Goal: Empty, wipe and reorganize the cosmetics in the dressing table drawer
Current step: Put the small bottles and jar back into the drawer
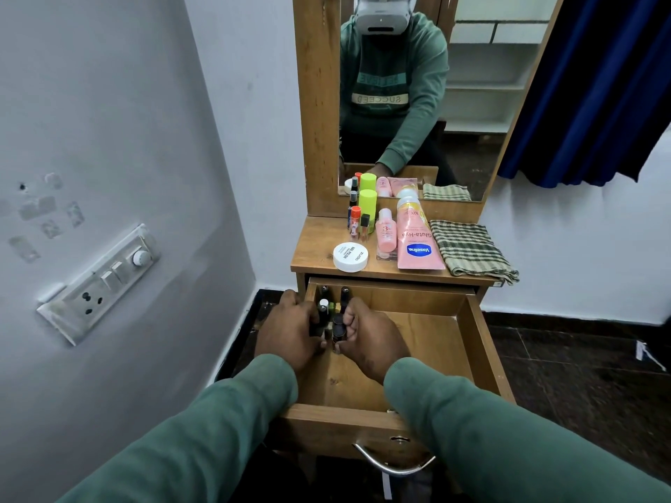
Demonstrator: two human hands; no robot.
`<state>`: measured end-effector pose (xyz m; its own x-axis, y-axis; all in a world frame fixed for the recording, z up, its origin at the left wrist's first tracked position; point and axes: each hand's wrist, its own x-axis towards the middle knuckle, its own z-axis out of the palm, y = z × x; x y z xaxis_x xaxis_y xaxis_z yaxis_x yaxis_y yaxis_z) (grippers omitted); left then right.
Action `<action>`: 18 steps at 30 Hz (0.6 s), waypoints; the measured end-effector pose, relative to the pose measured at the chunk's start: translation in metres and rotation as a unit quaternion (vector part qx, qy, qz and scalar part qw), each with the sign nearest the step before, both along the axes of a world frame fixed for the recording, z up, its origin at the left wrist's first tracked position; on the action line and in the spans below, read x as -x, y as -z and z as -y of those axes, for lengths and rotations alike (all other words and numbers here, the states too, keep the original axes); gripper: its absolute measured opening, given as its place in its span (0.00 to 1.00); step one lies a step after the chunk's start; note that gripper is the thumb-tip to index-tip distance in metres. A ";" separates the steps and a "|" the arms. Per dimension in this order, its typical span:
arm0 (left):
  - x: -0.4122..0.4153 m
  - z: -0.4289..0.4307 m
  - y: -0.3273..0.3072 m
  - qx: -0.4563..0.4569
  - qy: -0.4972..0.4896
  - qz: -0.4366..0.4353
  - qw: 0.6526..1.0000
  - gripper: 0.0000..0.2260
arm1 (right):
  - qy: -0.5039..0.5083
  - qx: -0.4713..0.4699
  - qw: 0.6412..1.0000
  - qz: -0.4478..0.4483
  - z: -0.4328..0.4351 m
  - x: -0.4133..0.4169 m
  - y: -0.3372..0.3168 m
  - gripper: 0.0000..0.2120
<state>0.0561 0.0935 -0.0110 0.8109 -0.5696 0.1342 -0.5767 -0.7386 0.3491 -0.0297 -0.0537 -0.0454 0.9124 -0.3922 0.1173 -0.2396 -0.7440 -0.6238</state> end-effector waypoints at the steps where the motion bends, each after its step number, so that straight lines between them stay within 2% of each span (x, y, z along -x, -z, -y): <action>1: 0.000 0.000 -0.001 0.000 -0.001 -0.001 1.000 0.15 | 0.001 -0.001 1.000 -0.002 0.000 0.000 0.000 0.23; 18: -0.001 0.002 0.002 0.022 -0.006 -0.004 1.000 0.16 | 0.019 -0.087 0.995 -0.036 -0.003 0.003 -0.006 0.21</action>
<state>0.0572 0.0916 -0.0135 0.8184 -0.5539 0.1532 -0.5656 -0.7290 0.3856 -0.0328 -0.0511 -0.0395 0.8998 -0.4358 -0.0199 -0.3144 -0.6162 -0.7221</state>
